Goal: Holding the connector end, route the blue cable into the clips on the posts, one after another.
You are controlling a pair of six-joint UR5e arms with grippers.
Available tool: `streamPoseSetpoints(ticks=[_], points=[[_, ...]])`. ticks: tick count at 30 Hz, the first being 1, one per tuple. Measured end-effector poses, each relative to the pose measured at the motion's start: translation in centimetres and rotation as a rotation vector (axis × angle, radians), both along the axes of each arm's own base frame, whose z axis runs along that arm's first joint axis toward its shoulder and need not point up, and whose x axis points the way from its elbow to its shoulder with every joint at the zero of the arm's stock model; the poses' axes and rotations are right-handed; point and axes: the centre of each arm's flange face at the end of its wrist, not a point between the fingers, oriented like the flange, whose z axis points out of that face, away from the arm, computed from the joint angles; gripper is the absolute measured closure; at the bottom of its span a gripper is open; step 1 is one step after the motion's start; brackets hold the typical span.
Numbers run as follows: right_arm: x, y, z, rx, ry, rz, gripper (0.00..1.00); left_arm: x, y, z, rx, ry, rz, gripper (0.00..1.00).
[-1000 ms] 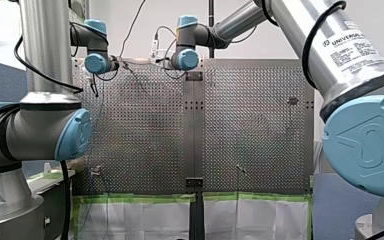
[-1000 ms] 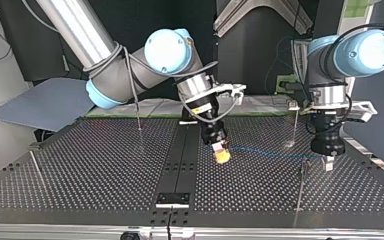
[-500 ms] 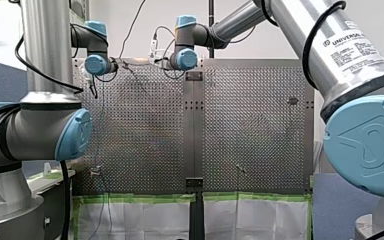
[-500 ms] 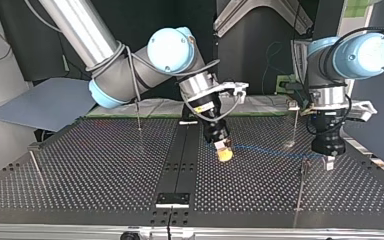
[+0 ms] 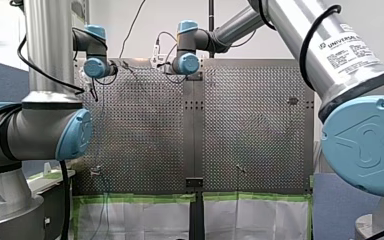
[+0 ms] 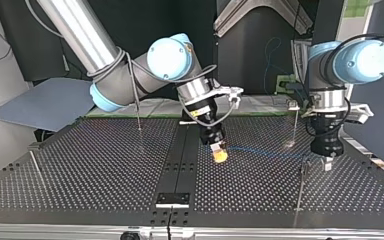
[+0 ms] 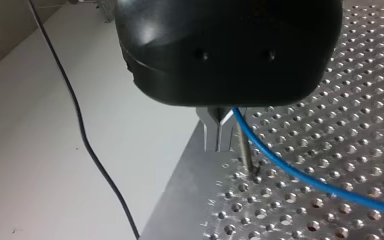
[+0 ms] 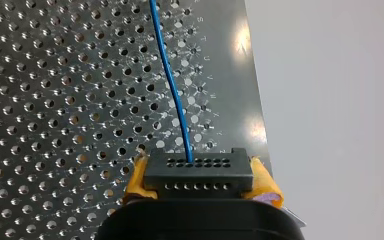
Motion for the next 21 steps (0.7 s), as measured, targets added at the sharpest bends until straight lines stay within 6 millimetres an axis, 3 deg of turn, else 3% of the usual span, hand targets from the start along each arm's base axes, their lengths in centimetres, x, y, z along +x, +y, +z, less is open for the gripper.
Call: streamPoseSetpoints(ticks=[21], points=[[0.1, -0.6, 1.2, -0.016, -0.019, 0.002, 1.00, 2.0, 0.5, 0.1, -0.052, -0.051, -0.055, 0.99]])
